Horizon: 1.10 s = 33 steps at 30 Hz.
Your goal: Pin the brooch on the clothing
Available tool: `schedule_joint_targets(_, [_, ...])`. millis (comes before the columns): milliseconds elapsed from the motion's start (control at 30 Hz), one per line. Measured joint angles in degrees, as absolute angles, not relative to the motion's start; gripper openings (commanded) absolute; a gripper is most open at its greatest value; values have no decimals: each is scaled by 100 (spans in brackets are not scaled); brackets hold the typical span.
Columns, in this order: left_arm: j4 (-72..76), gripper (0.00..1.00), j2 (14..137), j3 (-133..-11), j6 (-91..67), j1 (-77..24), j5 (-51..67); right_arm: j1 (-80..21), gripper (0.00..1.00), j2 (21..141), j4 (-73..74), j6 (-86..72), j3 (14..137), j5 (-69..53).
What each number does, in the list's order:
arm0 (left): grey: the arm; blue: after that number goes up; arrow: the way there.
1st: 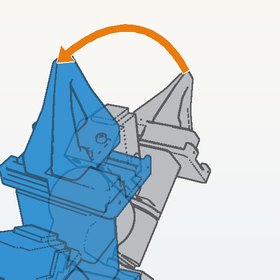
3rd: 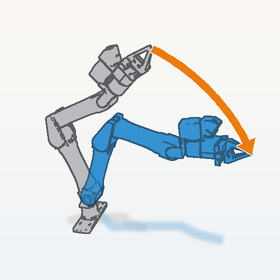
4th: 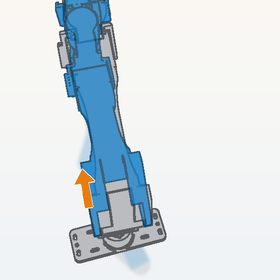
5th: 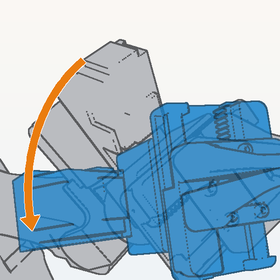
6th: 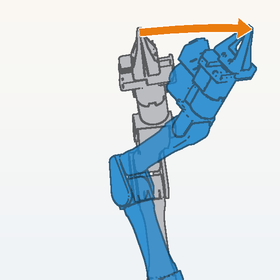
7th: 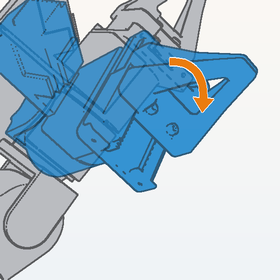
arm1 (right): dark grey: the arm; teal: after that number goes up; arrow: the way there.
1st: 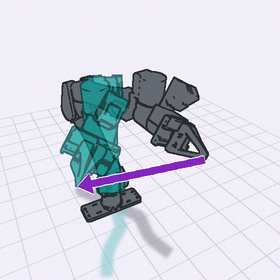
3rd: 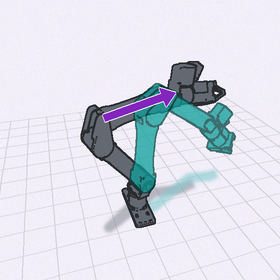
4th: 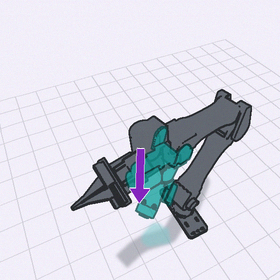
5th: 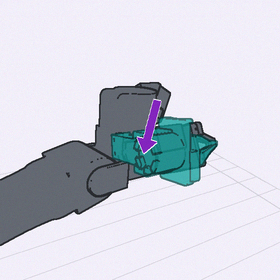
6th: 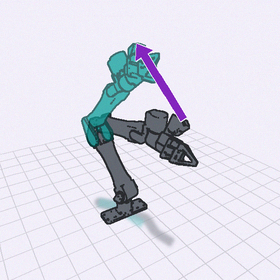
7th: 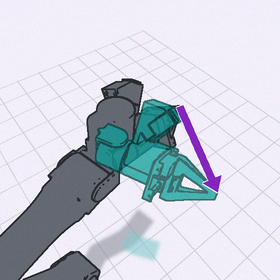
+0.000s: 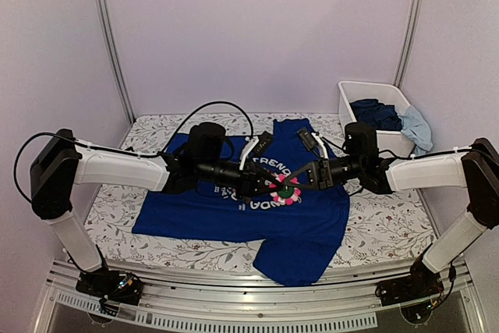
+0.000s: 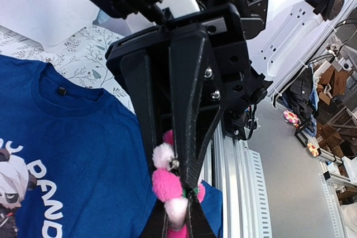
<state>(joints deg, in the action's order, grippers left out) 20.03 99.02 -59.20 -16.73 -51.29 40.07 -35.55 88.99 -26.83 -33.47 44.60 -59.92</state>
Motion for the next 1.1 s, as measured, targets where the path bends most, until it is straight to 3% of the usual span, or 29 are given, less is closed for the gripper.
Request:
schedule_joint_targets(167, [1898,0,9902,-5920,-1356,-5170,3905,-3564,12,8901,-2547,-3291,4460,-5964])
schedule_joint_targets(467, [1632,0,9900,-5920,-731,-5253,3647,-3656,16,8901,-2255,-3242,4464,-5588])
schedule_joint_targets(733, [1525,0,9891,-5920,-565,-5288,3529,-3782,31,8899,-1922,-3094,4591,-5196])
schedule_joint_targets(900, [1564,0,9889,-5920,-878,-5290,3553,-3787,50,8799,-1743,-2899,4598,-5028])
schedule_joint_targets(1100, [1894,0,9815,-5920,-1291,-5363,3732,-3789,62,8436,-1669,-2714,4595,-5113])
